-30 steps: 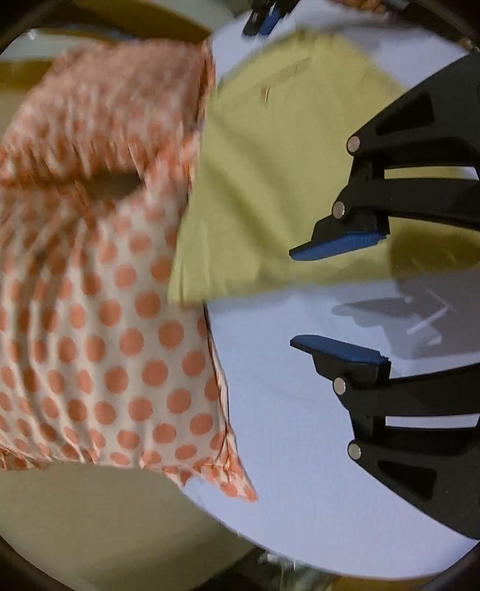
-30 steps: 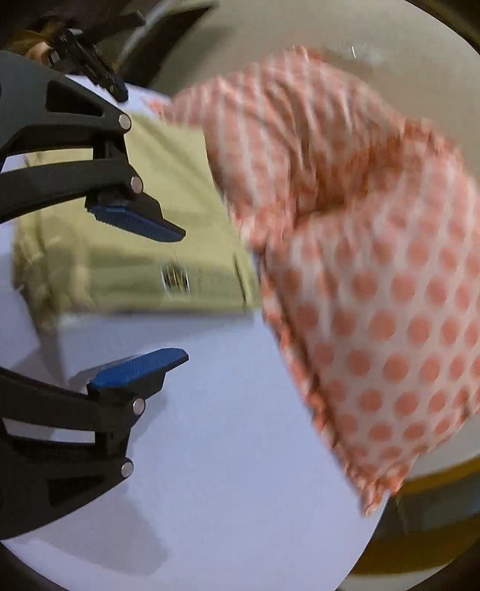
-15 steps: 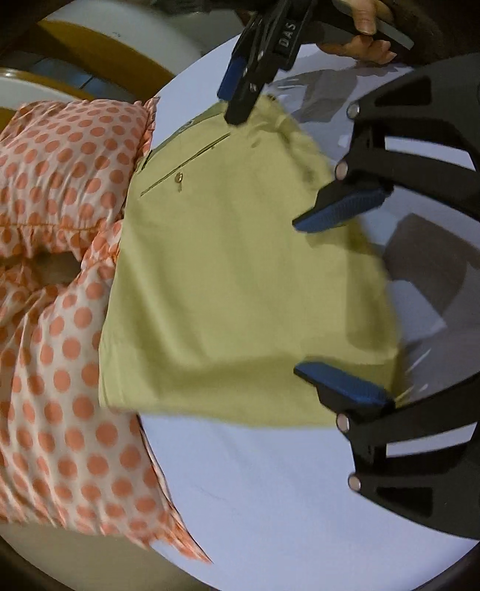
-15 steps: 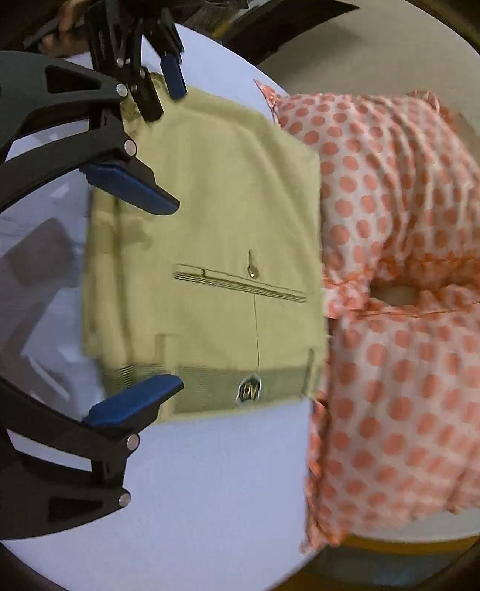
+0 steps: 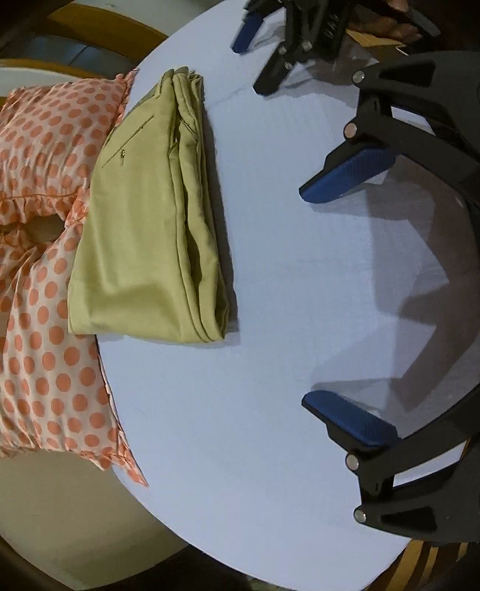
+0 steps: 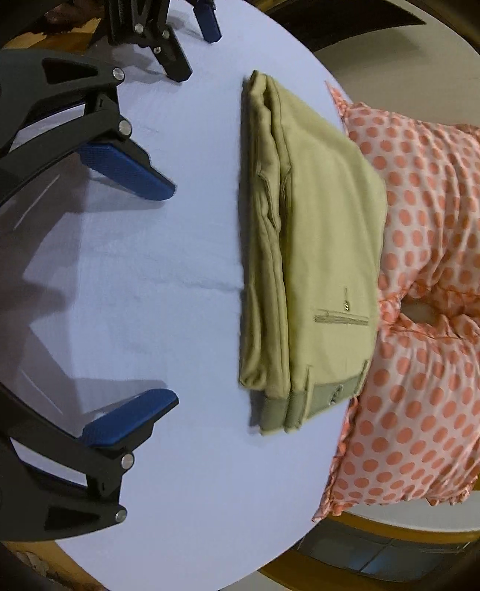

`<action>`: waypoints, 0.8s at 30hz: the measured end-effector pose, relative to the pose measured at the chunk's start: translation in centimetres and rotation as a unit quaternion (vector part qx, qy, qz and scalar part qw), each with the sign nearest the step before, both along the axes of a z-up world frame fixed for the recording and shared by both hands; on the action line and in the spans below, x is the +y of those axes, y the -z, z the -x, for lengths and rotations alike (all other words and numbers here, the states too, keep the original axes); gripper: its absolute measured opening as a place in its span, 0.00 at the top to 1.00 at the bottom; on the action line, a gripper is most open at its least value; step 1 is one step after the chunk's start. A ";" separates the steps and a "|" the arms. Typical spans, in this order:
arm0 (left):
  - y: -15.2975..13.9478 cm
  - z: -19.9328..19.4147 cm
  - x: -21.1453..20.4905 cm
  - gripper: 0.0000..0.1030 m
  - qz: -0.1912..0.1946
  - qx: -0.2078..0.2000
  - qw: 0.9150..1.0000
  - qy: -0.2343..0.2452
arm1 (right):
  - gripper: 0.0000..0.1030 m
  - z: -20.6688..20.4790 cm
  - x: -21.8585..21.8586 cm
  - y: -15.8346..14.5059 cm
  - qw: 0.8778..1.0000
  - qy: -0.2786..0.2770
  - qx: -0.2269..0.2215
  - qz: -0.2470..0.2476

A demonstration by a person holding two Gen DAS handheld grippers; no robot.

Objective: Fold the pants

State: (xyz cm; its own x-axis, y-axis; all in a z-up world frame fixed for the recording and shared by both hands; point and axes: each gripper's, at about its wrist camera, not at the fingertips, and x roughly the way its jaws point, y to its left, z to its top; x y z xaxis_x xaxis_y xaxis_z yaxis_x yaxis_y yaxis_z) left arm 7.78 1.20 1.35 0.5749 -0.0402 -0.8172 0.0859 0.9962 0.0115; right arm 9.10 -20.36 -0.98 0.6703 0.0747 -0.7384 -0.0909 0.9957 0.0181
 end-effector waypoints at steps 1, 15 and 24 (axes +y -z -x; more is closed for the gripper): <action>0.0 0.0 0.0 0.02 0.000 -0.001 1.000 0.000 | 0.01 0.2 0.0 0.1 1.000 0.003 -0.001 -0.002; 0.1 0.6 0.0 0.02 0.000 -0.013 1.000 -0.005 | 0.01 0.2 0.0 0.0 1.000 0.009 -0.001 -0.001; 0.2 0.7 0.1 0.02 -0.001 -0.016 1.000 -0.004 | 0.01 0.1 0.0 -0.1 1.000 0.009 -0.001 -0.001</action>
State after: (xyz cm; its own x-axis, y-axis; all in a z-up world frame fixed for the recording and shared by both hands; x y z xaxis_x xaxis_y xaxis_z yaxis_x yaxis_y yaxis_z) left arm 7.10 1.29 1.15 0.6016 -0.0332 -0.7981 0.0765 0.9969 0.0162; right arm 8.98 -20.40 -0.93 0.6726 0.0630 -0.7373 -0.0723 0.9972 0.0192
